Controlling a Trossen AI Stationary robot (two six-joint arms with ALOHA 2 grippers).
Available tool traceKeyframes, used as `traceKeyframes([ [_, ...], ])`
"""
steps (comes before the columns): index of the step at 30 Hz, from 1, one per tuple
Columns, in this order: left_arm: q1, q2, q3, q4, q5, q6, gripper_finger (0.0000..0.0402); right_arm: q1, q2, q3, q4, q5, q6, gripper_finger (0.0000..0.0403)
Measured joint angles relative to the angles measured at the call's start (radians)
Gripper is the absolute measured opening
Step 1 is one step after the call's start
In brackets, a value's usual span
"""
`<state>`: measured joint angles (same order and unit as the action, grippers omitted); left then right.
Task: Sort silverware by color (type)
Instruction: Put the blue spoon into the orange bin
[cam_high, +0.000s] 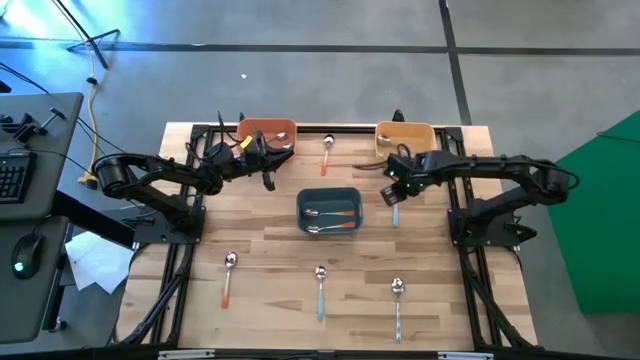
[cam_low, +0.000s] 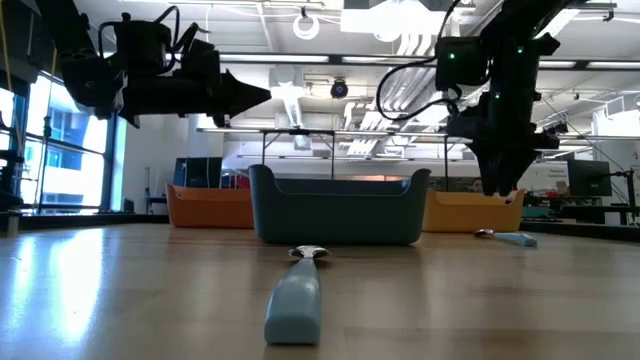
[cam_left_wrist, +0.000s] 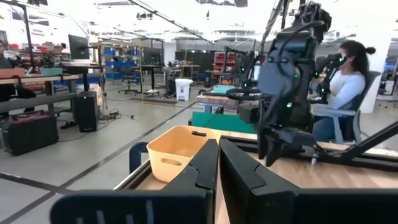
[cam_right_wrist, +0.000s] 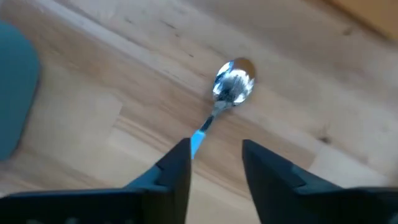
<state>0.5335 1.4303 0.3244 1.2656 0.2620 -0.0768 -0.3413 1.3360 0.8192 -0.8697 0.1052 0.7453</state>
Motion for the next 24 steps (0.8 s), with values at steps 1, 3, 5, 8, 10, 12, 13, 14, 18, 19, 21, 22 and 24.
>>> traceKeyframes([
  [1, 0.000, 0.000, 0.000, -0.005, 0.000, 0.006, 0.0005, 0.011, 0.011, 0.000, 0.000, 0.001, 0.026, 0.0145],
  [3, 0.000, 0.000, 0.000, -0.012, 0.000, 0.015, 0.0005, 0.023, 0.037, 0.000, 0.013, 0.016, 0.081, 0.0161],
  [5, 0.000, 0.000, 0.000, -0.015, 0.000, 0.018, 0.0005, 0.025, 0.069, 0.000, 0.010, 0.029, 0.130, 0.0168],
  [8, 0.000, 0.000, 0.000, -0.024, 0.003, 0.026, 0.0005, 0.021, 0.118, 0.000, 0.025, 0.057, 0.175, 0.0165],
  [10, 0.000, 0.000, 0.000, -0.035, 0.003, 0.052, 0.0005, 0.020, 0.152, 0.000, 0.061, 0.060, 0.198, 0.0161],
  [12, 0.000, 0.000, 0.000, -0.047, 0.003, 0.077, 0.0005, 0.021, 0.183, 0.000, 0.099, 0.058, 0.201, 0.0156],
  [13, 0.000, 0.000, 0.000, -0.048, 0.003, 0.081, 0.0005, 0.020, 0.199, 0.000, 0.115, 0.058, 0.201, 0.0154],
  [14, 0.000, 0.000, 0.000, -0.048, 0.003, 0.084, 0.0005, 0.014, 0.216, 0.000, 0.129, 0.056, 0.202, 0.0152],
  [18, 0.000, 0.000, 0.000, -0.048, 0.003, 0.089, 0.0005, -0.006, 0.281, 0.001, 0.126, 0.060, 0.244, 0.0142],
  [19, 0.001, 0.000, 0.000, -0.048, 0.004, 0.090, 0.0005, -0.007, 0.292, 0.004, 0.130, 0.061, 0.243, 0.0140],
  [21, 0.001, 0.000, 0.000, -0.047, 0.004, 0.090, 0.0005, -0.006, 0.315, 0.005, 0.137, 0.071, 0.241, 0.0133],
  [22, 0.001, 0.000, 0.000, -0.047, 0.003, 0.095, 0.0005, -0.006, 0.321, 0.005, 0.142, 0.071, 0.235, 0.0129],
  [24, 0.002, 0.000, 0.000, -0.047, 0.004, 0.101, 0.0005, -0.006, 0.325, 0.005, 0.155, 0.076, 0.215, 0.0114],
])
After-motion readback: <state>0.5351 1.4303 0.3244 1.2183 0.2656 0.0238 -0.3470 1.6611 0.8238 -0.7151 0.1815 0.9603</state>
